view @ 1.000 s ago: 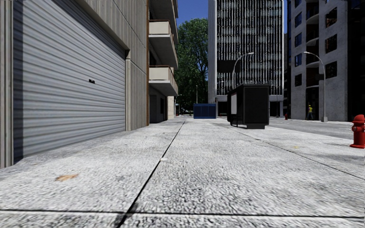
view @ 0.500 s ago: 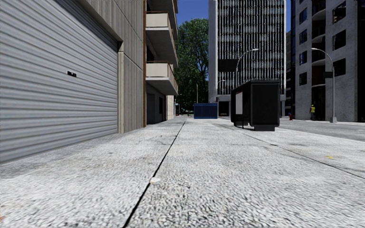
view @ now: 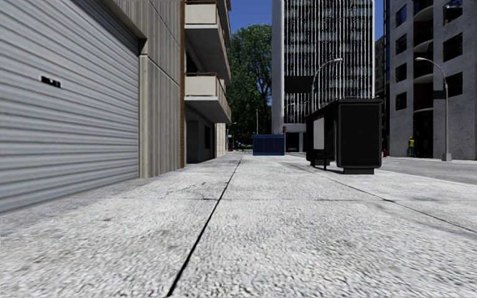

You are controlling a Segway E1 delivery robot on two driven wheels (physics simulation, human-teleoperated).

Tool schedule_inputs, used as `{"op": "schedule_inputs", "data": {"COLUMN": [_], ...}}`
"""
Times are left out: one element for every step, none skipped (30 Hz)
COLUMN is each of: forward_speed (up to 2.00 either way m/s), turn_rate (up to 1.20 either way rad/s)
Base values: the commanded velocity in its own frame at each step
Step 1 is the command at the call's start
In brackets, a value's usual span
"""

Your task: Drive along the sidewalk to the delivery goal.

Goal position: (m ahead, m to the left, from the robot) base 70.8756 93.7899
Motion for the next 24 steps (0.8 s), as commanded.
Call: {"op": "schedule_inputs", "data": {"forward_speed": [2.0, 2.0, 2.0, 2.0, 2.0, 2.0, 2.0, 2.0, 2.0, 2.0, 2.0, 2.0, 2.0, 2.0, 2.0, 2.0, 2.0, 2.0, 2.0, 2.0, 2.0, 2.0, 2.0, 2.0], "turn_rate": [0.0, 0.0, 0.0, 0.0, 0.0, 0.0, 0.0, 0.0, 0.0, 0.0, 0.0, 0.0, 0.0, 0.0, 0.0, 0.0, 0.0, 0.0, 0.0, 0.0, 0.0, 0.0, 0.0, 0.0]}}
